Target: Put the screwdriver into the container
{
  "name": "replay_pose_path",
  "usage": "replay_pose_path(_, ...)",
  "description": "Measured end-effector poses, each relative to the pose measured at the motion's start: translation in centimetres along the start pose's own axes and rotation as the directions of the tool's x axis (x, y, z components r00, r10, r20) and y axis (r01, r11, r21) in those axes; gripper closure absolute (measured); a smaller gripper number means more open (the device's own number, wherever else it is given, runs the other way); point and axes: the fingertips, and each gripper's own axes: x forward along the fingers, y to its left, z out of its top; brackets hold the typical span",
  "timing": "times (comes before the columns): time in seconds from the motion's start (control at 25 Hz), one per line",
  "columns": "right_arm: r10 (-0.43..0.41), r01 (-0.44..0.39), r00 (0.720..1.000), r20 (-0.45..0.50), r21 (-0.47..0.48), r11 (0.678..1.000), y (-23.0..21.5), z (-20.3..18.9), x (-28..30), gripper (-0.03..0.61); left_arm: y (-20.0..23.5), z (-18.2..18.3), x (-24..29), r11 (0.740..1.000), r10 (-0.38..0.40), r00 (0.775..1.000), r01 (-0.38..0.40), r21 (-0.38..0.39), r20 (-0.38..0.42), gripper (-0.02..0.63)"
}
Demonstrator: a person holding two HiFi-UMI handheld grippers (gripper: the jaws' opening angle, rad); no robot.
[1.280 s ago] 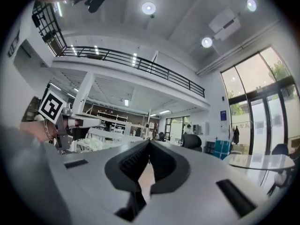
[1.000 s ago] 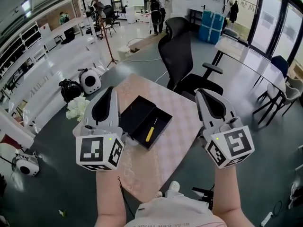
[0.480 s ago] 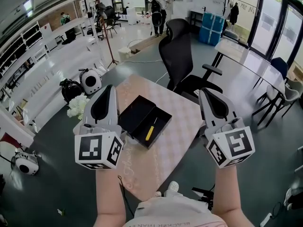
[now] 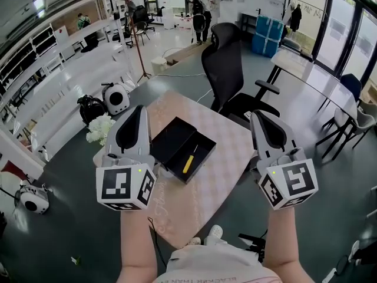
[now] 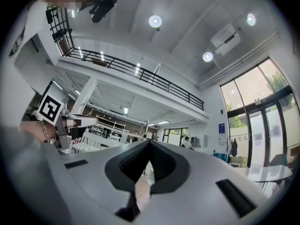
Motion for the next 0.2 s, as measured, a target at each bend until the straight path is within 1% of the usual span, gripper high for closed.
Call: replay_pose_path(0.2,-0.007,0.007,1.000,0.005,0.007,1.000,-0.16,0.07,-0.43,0.574,-0.31,0.26,-0.26,1.000,0.001,1.000,-0.001,0.009,0.000,0.604)
